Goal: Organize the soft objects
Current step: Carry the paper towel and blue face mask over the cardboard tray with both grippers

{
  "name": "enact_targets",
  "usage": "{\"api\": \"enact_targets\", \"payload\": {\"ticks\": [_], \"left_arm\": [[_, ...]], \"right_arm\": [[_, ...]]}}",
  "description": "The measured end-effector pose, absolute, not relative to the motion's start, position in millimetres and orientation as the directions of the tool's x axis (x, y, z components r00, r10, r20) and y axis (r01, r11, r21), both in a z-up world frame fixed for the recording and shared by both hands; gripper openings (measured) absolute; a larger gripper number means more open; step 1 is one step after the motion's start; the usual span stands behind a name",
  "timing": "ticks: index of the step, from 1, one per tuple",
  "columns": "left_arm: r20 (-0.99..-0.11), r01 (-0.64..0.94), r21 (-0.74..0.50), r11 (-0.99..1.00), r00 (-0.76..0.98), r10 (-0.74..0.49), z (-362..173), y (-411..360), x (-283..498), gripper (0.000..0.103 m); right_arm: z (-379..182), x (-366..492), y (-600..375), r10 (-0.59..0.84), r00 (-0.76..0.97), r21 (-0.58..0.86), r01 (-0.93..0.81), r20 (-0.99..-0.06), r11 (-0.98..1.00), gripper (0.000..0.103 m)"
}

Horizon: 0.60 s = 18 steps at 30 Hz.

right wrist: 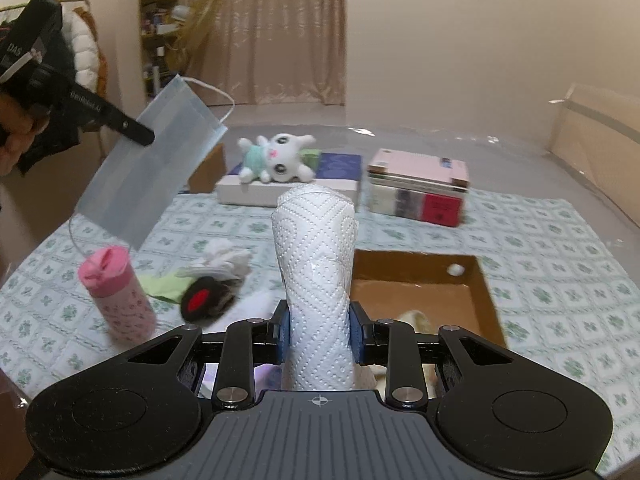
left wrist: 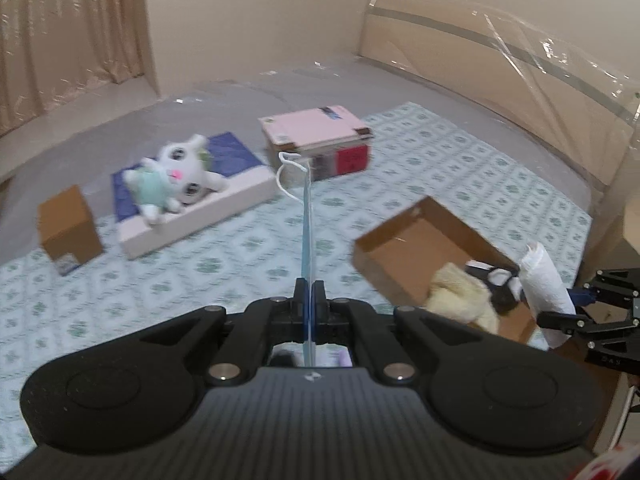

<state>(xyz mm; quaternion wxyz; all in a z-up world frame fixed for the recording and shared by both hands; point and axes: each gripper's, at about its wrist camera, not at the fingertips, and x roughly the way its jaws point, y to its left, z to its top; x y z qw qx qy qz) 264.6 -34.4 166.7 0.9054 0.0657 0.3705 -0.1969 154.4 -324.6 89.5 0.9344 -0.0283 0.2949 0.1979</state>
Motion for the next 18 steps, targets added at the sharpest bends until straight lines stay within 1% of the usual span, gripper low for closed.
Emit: {"api": "enact_targets", "payload": {"ticks": [11, 18], "left_arm": [[-0.711, 0.478, -0.176, 0.861, 0.543, -0.447, 130.1, -132.4, 271.9, 0.0], [-0.702, 0.476, -0.258, 0.841, 0.506, -0.501, 109.2, -183.6, 287.4, 0.0]], "right_arm": [[76.7, 148.4, -407.8, 0.216, 0.774, 0.062, -0.224, -0.595, 0.973, 0.03], [62.0, 156.9, -432.6, 0.188, 0.765, 0.085, -0.173, -0.616, 0.981, 0.03]]}}
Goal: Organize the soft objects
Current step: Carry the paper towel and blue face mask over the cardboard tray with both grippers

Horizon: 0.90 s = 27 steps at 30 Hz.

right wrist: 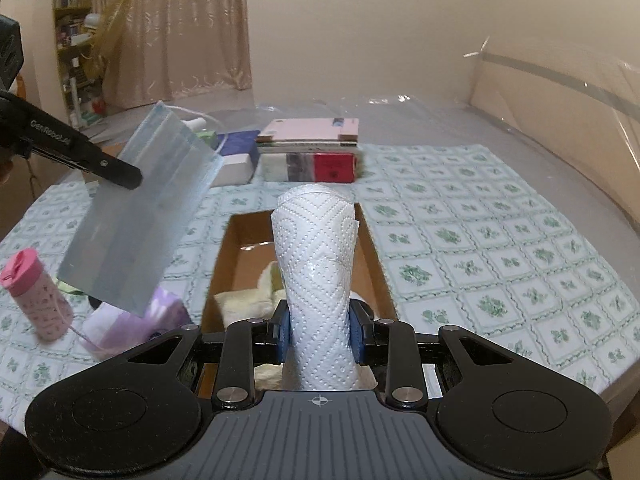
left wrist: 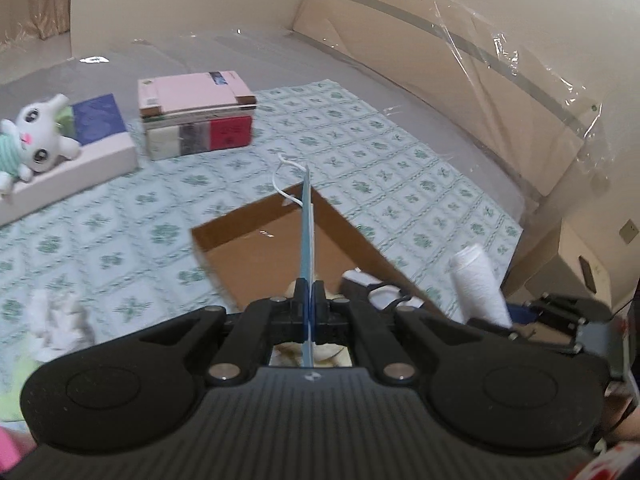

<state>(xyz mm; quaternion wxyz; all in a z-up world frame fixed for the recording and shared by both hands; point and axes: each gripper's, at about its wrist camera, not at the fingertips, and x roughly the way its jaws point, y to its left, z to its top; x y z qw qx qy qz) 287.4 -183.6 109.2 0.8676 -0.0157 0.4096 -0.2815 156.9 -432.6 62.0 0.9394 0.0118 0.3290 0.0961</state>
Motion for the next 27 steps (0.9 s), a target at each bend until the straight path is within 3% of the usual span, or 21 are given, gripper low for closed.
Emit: {"api": "enact_targets", "payload": {"ticks": [13, 27], "left_arm": [[-0.714, 0.335, -0.395, 0.855, 0.474, -0.515, 37.7, -223.3, 337.0, 0.0], [-0.788, 0.315, -0.277, 0.908, 0.465, -0.402, -29.2, -230.6, 378.6, 0.0]], "right_arm": [[18.0, 204.0, -433.5, 0.211, 0.717, 0.123, -0.174, -0.665, 0.977, 0.03], [-42.1, 258.9, -415.8, 0.187, 0.638, 0.098, -0.173, -0.747, 0.98, 0.03]]}}
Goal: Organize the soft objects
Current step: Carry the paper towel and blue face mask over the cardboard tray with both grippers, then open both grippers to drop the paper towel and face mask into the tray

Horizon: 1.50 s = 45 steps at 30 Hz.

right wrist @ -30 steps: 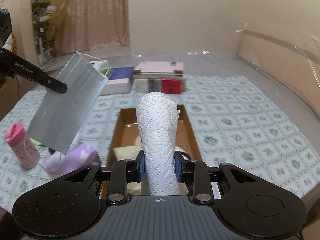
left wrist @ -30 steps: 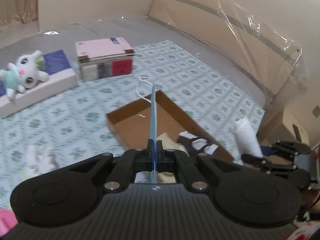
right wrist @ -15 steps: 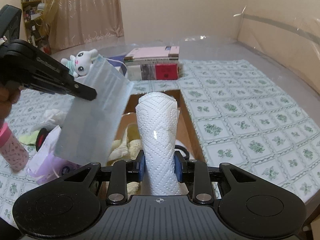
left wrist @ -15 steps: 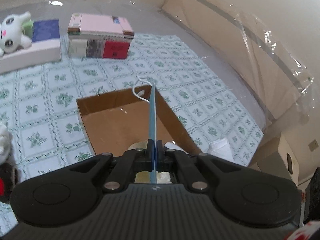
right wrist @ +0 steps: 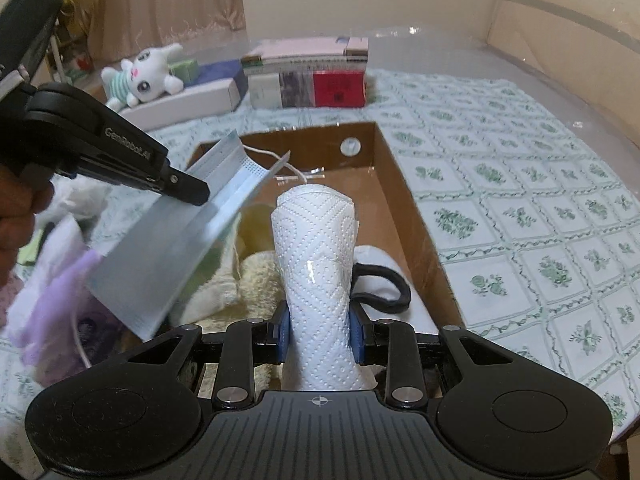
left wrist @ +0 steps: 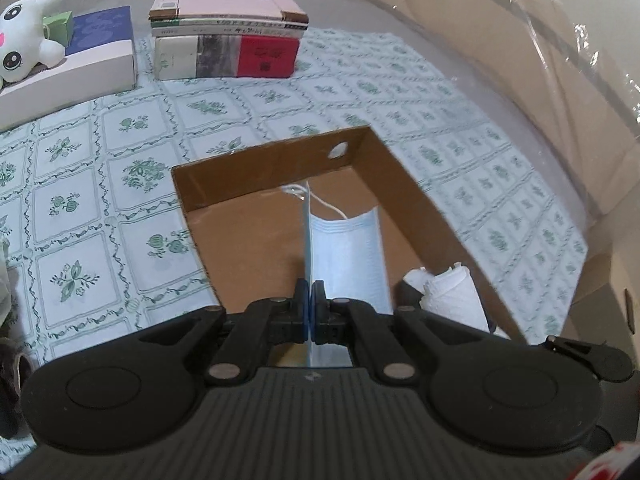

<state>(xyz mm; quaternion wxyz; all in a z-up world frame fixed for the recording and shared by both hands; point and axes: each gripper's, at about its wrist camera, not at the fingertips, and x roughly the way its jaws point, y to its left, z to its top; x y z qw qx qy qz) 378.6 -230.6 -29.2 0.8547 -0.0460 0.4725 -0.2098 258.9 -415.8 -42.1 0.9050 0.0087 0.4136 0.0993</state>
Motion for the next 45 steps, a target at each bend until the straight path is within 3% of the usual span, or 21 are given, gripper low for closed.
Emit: {"api": "enact_targets", "payload": {"ticks": [5, 7, 9, 10, 19, 22, 26, 29, 35, 41, 45], "left_arm": [[-0.783, 0.305, -0.276, 0.912, 0.479, -0.397, -30.6, -224.1, 384.4, 0.01], [-0.775, 0.303, -0.284, 0.91, 0.486, -0.404, -27.4, -221.2, 384.5, 0.02], [-0.765, 0.304, -0.285, 0.909, 0.499, -0.407, -21.9, -218.3, 382.5, 0.023], [-0.759, 0.305, -0.286, 0.908, 0.506, -0.409, -18.5, -216.7, 380.9, 0.024], [-0.724, 0.322, -0.268, 0.908, 0.554, -0.41, 12.4, -203.2, 359.5, 0.025], [-0.716, 0.315, -0.266, 0.911, 0.568, -0.406, 17.5, -195.5, 353.9, 0.025], [-0.708, 0.306, -0.262, 0.915, 0.584, -0.398, 20.7, -184.1, 351.2, 0.025], [-0.704, 0.309, -0.259, 0.915, 0.588, -0.398, 19.3, -177.3, 350.7, 0.025], [-0.697, 0.322, -0.29, 0.901, 0.574, -0.43, 12.9, -166.1, 350.6, 0.025], [-0.682, 0.326, -0.316, 0.891, 0.575, -0.452, 7.8, -161.8, 351.1, 0.026], [-0.672, 0.33, -0.314, 0.89, 0.585, -0.454, 9.9, -159.4, 348.7, 0.027]], "right_arm": [[-50.5, 269.1, -413.1, 0.193, 0.639, 0.098, -0.181, -0.744, 0.978, 0.032], [-49.6, 269.9, -413.3, 0.199, 0.643, 0.099, -0.189, -0.739, 0.977, 0.04], [-46.6, 267.4, -413.8, 0.205, 0.654, 0.103, -0.191, -0.729, 0.976, 0.053], [-44.5, 265.0, -414.5, 0.205, 0.659, 0.105, -0.189, -0.723, 0.976, 0.054], [-8.8, 229.4, -416.5, 0.239, 0.746, 0.167, -0.172, -0.621, 0.971, 0.055], [2.8, 226.5, -408.1, 0.3, 0.764, 0.209, -0.218, -0.572, 0.953, 0.055], [0.7, 239.6, -379.9, 0.378, 0.726, 0.207, -0.318, -0.575, 0.925, 0.055], [-13.7, 257.9, -358.4, 0.395, 0.676, 0.147, -0.394, -0.622, 0.907, 0.054], [-61.8, 288.9, -344.5, 0.273, 0.543, -0.045, -0.501, -0.794, 0.864, 0.047], [-81.1, 301.0, -339.8, 0.186, 0.588, -0.245, -0.575, -0.787, 0.78, 0.047], [-86.2, 316.1, -339.1, 0.157, 0.621, -0.291, -0.556, -0.768, 0.778, 0.047]]}}
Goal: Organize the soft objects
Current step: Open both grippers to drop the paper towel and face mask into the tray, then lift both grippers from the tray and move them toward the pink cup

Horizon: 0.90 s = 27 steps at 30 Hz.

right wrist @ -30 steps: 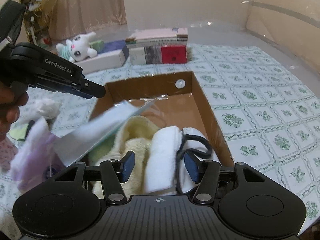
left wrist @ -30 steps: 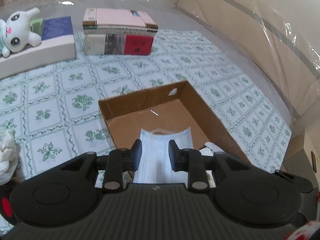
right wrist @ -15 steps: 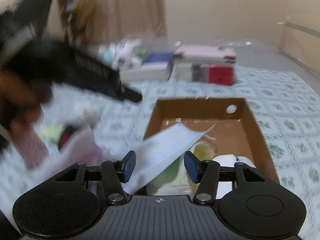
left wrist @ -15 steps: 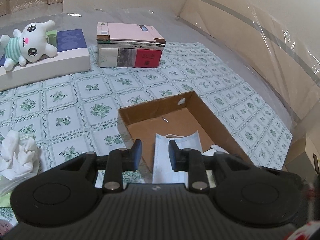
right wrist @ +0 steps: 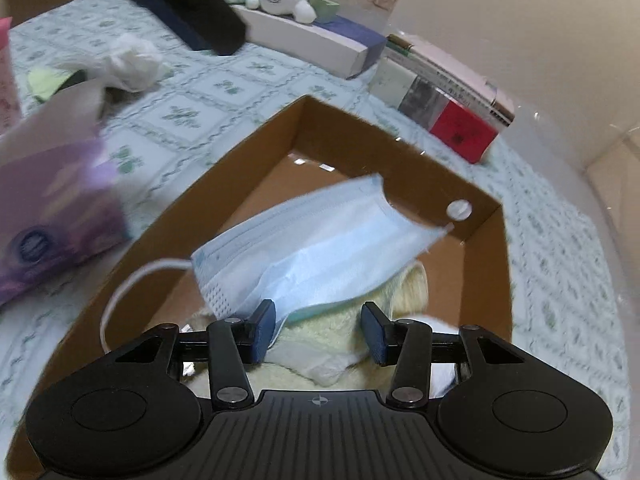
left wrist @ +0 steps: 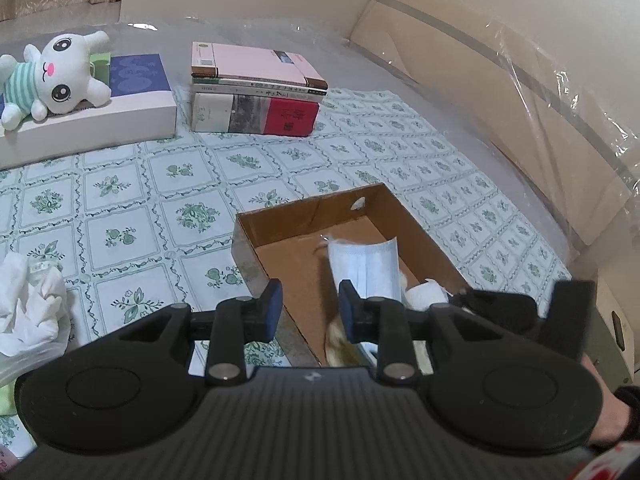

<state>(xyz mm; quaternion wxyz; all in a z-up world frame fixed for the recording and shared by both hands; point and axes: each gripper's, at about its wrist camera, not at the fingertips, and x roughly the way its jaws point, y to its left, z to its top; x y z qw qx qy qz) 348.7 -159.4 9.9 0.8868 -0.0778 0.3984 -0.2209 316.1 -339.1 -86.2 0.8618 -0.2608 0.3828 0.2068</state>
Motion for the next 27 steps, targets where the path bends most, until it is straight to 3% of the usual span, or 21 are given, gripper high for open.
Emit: {"api": "enact_targets", "payload": {"ticks": [5, 7, 9, 17, 24, 27], "left_arm": [[-0.664, 0.34, -0.293, 0.894, 0.6, -0.446, 17.2, -154.9, 338.2, 0.03], [-0.661, 0.346, -0.276, 0.897, 0.609, -0.438, 20.6, -153.4, 331.8, 0.031], [-0.657, 0.345, -0.267, 0.9, 0.618, -0.432, 23.9, -151.3, 323.9, 0.032], [-0.641, 0.319, -0.255, 0.913, 0.651, -0.407, 35.4, -141.1, 273.8, 0.042], [-0.627, 0.289, -0.229, 0.93, 0.687, -0.368, 45.9, -124.5, 212.7, 0.066], [-0.618, 0.288, -0.193, 0.938, 0.707, -0.344, 48.3, -117.7, 181.1, 0.071]], "right_arm": [[-81.6, 330.7, -342.7, 0.203, 0.622, -0.207, -0.521, -0.756, 0.828, 0.048], [-70.4, 326.6, -350.2, 0.23, 0.631, -0.144, -0.485, -0.741, 0.863, 0.052], [-59.7, 319.5, -359.6, 0.25, 0.644, -0.088, -0.444, -0.723, 0.891, 0.062], [-19.0, 267.0, -388.6, 0.272, 0.681, 0.103, -0.278, -0.68, 0.955, 0.065], [8.9, 202.9, -395.0, 0.242, 0.696, 0.203, -0.14, -0.676, 0.969, 0.067], [18.0, 172.1, -386.9, 0.23, 0.701, 0.214, -0.112, -0.675, 0.97, 0.068]]}}
